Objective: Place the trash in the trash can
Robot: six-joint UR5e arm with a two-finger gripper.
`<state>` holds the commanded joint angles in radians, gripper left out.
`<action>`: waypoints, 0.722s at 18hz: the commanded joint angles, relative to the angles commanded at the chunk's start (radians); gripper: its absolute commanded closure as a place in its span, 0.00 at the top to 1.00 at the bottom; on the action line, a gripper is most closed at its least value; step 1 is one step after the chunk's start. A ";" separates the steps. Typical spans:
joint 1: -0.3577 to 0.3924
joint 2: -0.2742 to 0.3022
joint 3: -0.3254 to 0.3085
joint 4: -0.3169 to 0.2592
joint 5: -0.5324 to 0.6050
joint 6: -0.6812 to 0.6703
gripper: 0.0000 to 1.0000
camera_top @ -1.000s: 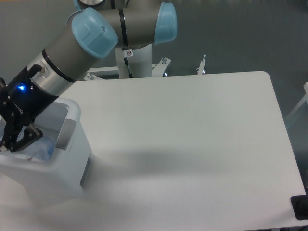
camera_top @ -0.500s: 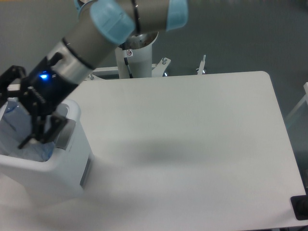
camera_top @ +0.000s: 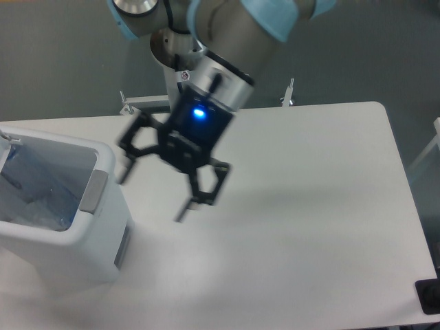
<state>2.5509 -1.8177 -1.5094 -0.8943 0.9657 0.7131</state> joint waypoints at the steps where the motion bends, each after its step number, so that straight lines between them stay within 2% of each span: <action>1: 0.009 -0.008 -0.005 0.000 0.057 0.020 1.00; 2: 0.034 -0.043 -0.006 0.000 0.158 0.075 1.00; 6: 0.054 -0.087 -0.005 0.003 0.232 0.155 1.00; 10: 0.126 -0.121 -0.028 0.000 0.292 0.313 1.00; 13: 0.166 -0.133 -0.052 0.003 0.436 0.434 1.00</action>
<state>2.7166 -1.9512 -1.5615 -0.8912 1.4016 1.1471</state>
